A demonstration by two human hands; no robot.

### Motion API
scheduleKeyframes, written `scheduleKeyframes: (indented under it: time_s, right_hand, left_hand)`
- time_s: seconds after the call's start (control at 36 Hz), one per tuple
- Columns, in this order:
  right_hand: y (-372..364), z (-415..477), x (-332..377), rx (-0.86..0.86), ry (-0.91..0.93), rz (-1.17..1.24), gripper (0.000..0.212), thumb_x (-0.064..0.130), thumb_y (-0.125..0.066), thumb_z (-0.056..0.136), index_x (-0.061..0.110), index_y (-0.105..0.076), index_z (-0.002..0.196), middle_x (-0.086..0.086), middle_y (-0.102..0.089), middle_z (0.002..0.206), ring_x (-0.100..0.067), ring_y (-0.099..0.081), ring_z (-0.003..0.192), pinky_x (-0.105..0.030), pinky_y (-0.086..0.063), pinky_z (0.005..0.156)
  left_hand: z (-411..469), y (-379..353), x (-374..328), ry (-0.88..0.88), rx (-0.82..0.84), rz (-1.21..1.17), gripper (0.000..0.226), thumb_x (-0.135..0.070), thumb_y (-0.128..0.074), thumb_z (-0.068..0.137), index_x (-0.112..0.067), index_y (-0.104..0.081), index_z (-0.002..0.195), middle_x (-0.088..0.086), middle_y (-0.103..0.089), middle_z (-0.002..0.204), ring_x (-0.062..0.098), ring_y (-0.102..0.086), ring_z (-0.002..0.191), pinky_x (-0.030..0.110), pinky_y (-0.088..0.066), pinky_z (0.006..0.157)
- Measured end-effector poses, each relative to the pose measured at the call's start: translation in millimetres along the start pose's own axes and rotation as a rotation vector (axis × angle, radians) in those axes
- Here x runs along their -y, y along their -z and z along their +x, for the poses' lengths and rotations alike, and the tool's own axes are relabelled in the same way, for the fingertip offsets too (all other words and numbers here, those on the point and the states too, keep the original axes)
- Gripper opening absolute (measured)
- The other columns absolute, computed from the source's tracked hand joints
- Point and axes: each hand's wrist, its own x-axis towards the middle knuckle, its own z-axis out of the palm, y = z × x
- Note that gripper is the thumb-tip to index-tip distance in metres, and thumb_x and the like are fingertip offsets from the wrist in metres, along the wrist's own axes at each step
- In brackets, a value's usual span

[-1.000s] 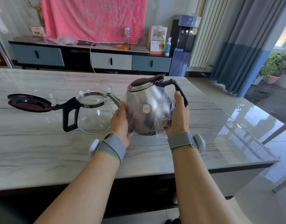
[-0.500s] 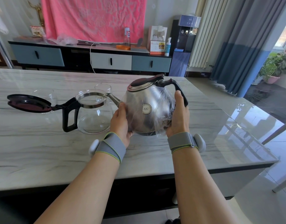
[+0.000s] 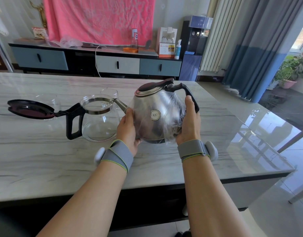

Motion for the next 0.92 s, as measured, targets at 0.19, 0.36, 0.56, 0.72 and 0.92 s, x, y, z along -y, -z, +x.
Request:
scheduleKeyframes:
  time_s: [0.19,0.36,0.56,0.72,0.92]
  right_hand:
    - [0.1,-0.7,0.2,-0.003,0.007,0.002,0.081,0.06,-0.073,0.075,0.003,-0.053,0.128,-0.019,-0.061,0.138,-0.04,-0.06,0.13,-0.059,-0.052,0.11]
    - [1.4,1.3,-0.7,0.008,0.003,-0.01,0.076,0.063,-0.074,0.072,0.008,-0.059,0.123,-0.016,-0.066,0.135,-0.037,-0.064,0.127,-0.057,-0.054,0.109]
    - [0.4,0.5,-0.6,-0.003,0.017,0.016,0.084,0.059,-0.072,0.076,0.001,-0.052,0.132,-0.022,-0.056,0.14,-0.044,-0.055,0.132,-0.064,-0.05,0.108]
    - [1.4,1.6,-1.1,0.003,0.01,0.012,0.075,0.059,-0.073,0.075,0.005,-0.057,0.124,-0.017,-0.063,0.137,-0.039,-0.061,0.129,-0.06,-0.052,0.109]
    - [1.8,1.8,0.5,0.018,0.0,-0.027,0.056,0.062,-0.073,0.071,0.02,-0.067,0.108,-0.009,-0.07,0.132,-0.03,-0.066,0.124,-0.054,-0.054,0.109]
  left_hand:
    - [1.3,1.4,1.1,-0.005,-0.004,0.002,0.043,-0.059,-0.048,0.099,-0.03,-0.062,0.127,-0.003,-0.069,0.117,0.021,-0.066,0.104,0.049,-0.058,0.084]
    - [1.1,1.1,1.3,-0.005,-0.001,0.001,0.042,-0.059,-0.048,0.099,-0.032,-0.061,0.127,-0.003,-0.069,0.119,0.021,-0.066,0.105,0.051,-0.058,0.086]
    - [-0.9,-0.6,0.1,0.002,0.002,0.008,0.035,-0.058,-0.047,0.1,-0.032,-0.064,0.118,-0.003,-0.071,0.118,0.018,-0.067,0.1,0.044,-0.058,0.081]
    - [-2.0,-0.9,-0.1,-0.001,0.004,0.012,0.032,-0.057,-0.046,0.1,-0.032,-0.063,0.11,-0.004,-0.07,0.114,0.019,-0.067,0.1,0.042,-0.058,0.079]
    - [-2.2,-0.6,-0.4,-0.005,0.007,0.016,0.033,-0.059,-0.047,0.099,-0.034,-0.062,0.114,-0.004,-0.068,0.12,0.019,-0.065,0.104,0.04,-0.056,0.078]
